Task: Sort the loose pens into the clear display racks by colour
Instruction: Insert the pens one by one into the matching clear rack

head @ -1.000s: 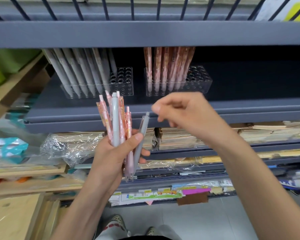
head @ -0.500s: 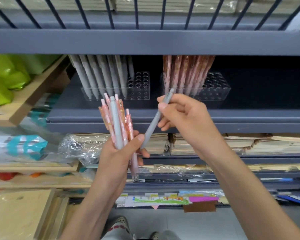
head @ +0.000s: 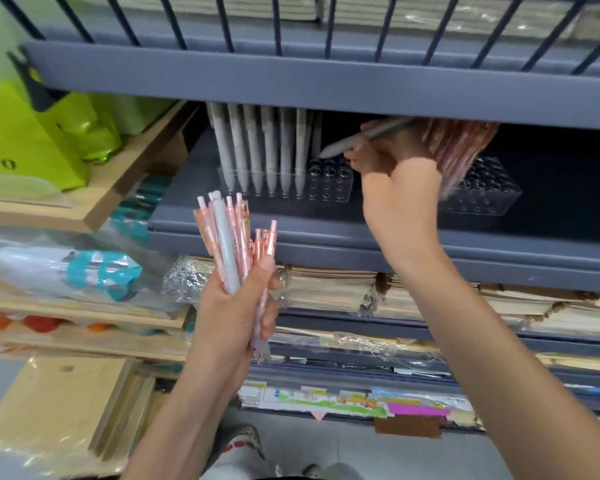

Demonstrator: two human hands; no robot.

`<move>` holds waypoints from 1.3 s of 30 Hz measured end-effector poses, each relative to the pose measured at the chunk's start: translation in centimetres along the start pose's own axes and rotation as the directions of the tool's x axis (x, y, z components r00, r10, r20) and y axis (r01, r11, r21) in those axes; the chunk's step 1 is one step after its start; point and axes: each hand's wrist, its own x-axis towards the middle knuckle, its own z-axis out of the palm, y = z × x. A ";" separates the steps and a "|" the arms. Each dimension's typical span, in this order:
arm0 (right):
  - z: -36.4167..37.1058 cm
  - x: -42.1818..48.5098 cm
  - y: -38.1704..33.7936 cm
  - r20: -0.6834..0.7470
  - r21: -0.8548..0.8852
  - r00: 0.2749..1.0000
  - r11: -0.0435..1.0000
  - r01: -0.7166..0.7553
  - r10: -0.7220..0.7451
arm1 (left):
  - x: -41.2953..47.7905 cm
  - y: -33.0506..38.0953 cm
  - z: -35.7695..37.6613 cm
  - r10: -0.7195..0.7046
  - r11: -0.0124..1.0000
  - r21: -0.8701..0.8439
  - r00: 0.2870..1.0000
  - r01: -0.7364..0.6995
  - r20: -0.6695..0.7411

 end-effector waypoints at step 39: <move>-1.7 -4.0 -1.0 0.668 -0.022 0.695 0.941 -0.337 0.265 | -1.8 0.6 0.1 0.032 0.999 0.004 0.990 -0.033 0.136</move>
